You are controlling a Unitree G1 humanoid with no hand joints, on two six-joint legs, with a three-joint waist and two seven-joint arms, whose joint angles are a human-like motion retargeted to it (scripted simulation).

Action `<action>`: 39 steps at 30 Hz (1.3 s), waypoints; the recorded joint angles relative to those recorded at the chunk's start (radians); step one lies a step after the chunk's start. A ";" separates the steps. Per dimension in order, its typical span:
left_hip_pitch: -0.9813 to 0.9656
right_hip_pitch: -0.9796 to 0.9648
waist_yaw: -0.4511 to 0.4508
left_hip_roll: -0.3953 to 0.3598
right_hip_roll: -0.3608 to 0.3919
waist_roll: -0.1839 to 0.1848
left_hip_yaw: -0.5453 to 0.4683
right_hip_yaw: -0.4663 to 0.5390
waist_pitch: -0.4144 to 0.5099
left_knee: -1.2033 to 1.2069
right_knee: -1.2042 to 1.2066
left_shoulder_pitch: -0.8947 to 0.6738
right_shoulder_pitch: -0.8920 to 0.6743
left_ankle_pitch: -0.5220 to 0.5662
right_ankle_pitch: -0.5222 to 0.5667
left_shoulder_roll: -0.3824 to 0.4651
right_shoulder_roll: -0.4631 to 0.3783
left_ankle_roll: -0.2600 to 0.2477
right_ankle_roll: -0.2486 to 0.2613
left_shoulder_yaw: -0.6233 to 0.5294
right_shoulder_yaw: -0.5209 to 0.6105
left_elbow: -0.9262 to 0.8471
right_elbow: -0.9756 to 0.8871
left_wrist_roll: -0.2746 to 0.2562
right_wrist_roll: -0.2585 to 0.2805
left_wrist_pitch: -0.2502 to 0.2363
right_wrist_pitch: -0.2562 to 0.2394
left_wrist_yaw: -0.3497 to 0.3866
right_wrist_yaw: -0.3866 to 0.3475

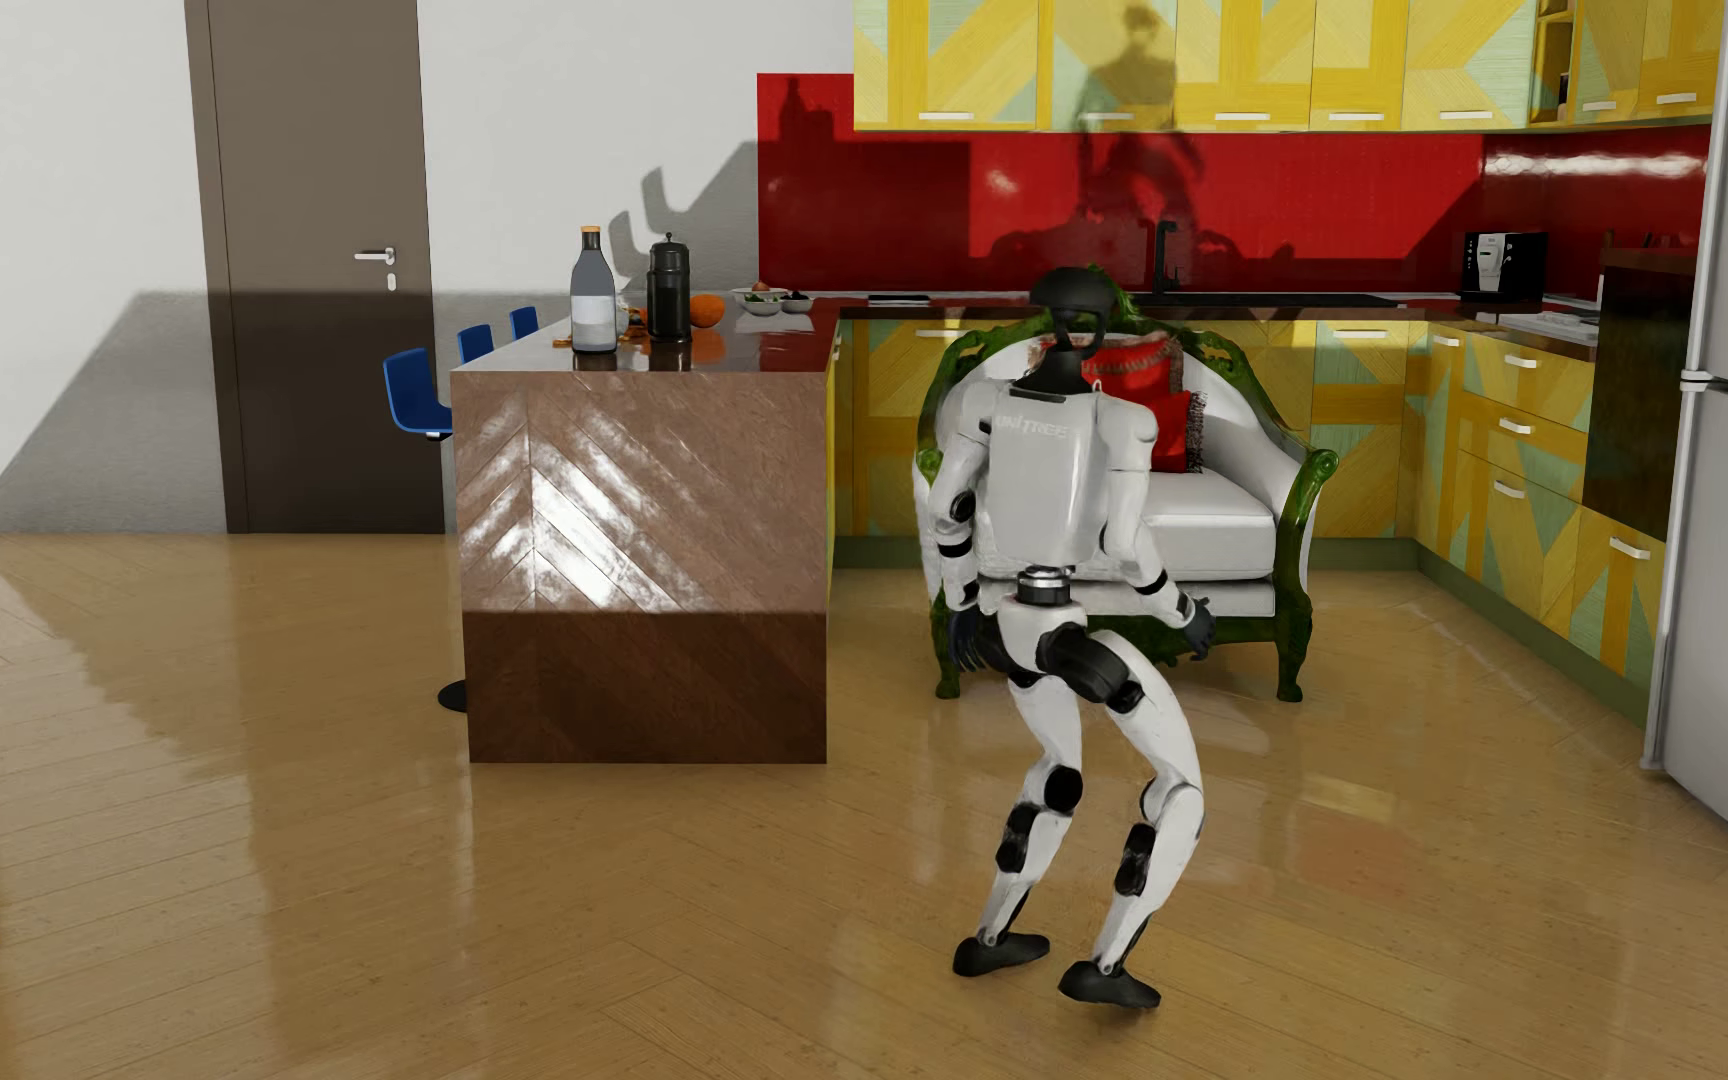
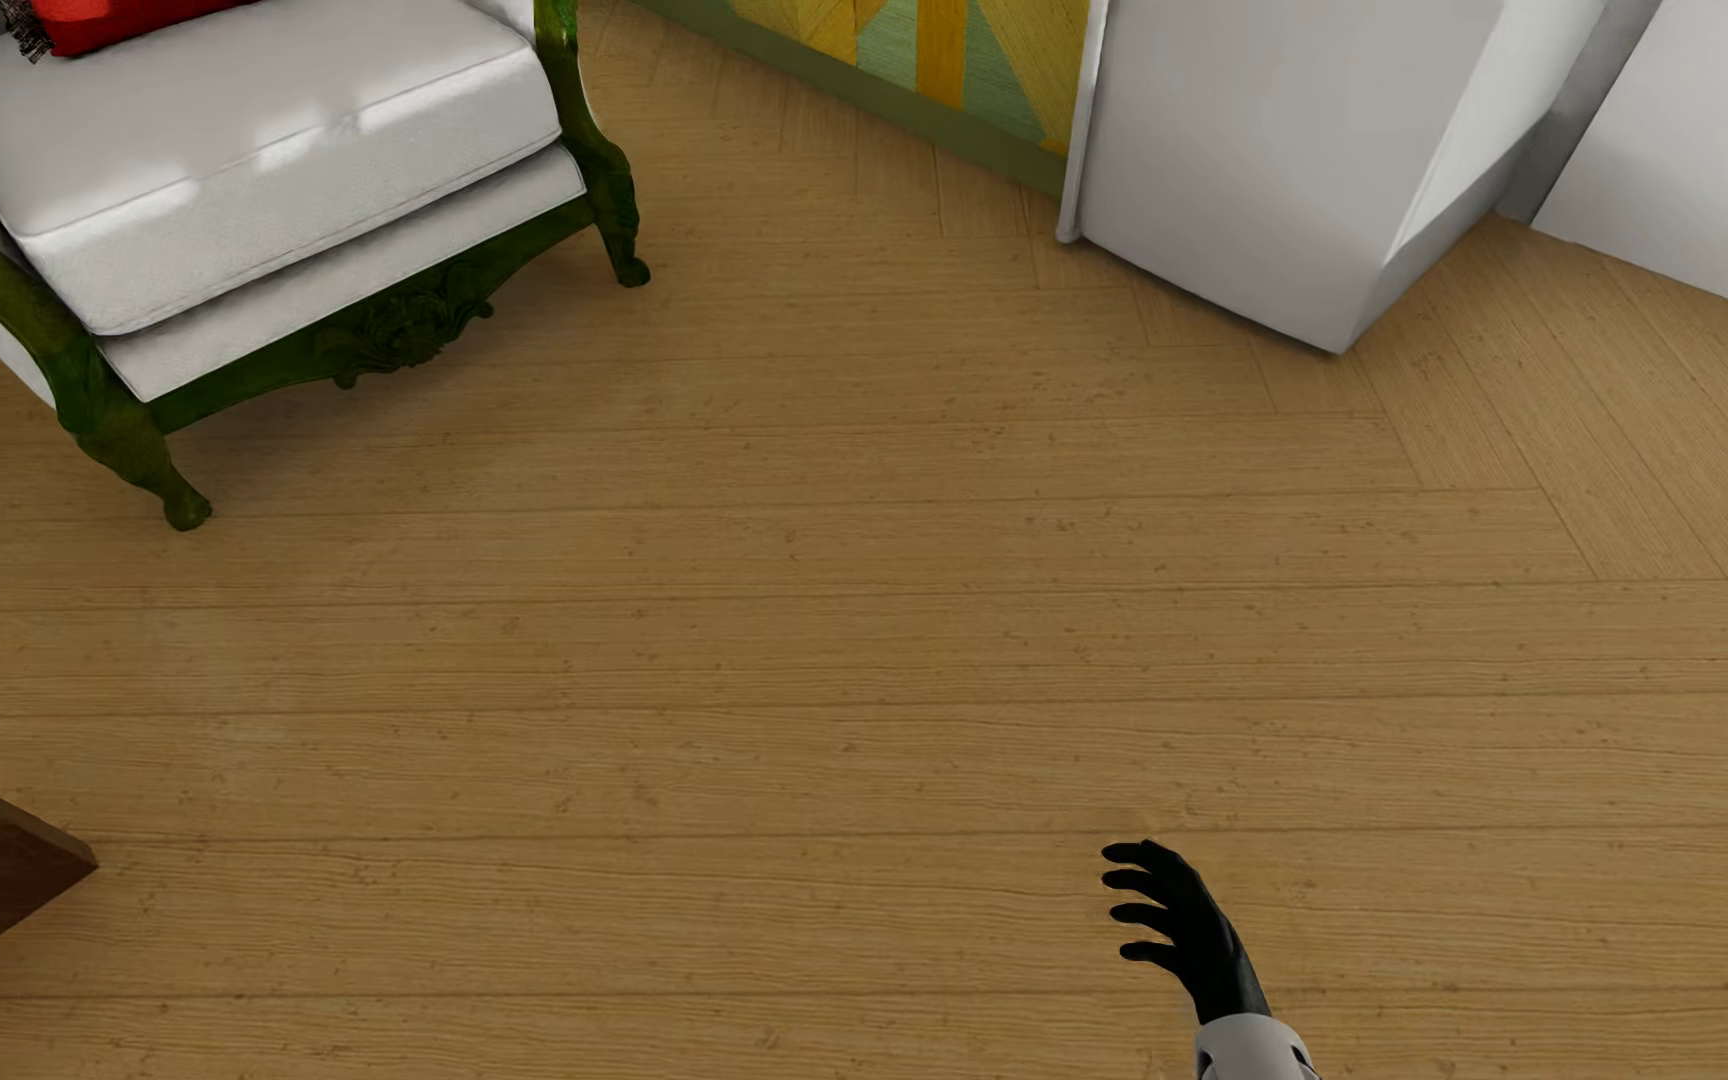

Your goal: Walk to the white armchair

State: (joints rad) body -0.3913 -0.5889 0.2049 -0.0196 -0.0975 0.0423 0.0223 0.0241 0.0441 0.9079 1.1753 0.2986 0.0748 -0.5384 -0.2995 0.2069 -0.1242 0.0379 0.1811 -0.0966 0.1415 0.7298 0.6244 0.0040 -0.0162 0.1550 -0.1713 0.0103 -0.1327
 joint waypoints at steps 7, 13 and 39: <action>-0.131 0.234 0.060 0.064 -0.006 0.020 0.068 -0.170 -0.033 0.286 -0.328 -0.048 0.040 0.076 -0.200 -0.062 -0.078 0.057 -0.131 0.074 -0.070 -0.116 -0.037 -0.130 0.019 -0.084 0.239 -0.096 0.012; -0.025 -0.055 -0.123 -0.010 0.072 -0.072 -0.010 0.015 -0.018 0.001 0.090 0.001 0.052 0.006 -0.062 -0.022 -0.032 0.016 -0.027 0.040 -0.048 -0.005 -0.002 -0.088 -0.016 -0.029 0.059 0.089 0.070; 0.001 -0.125 -0.045 -0.036 0.038 -0.091 -0.004 -0.009 0.039 0.395 -0.235 -0.084 0.092 0.201 0.074 -0.077 -0.126 0.077 0.004 0.006 -0.138 -0.146 0.051 -0.018 -0.032 0.068 0.018 0.126 0.006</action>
State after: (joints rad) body -0.3905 -0.7143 0.1603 -0.0552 -0.0594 -0.0486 0.0179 0.0154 0.0834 1.3032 0.9403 0.2146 0.1669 -0.3371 -0.2258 0.1303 -0.2506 0.1151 0.1847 -0.0908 0.0032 0.5837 0.6752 -0.0144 -0.0481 0.2232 -0.1531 0.1363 -0.1270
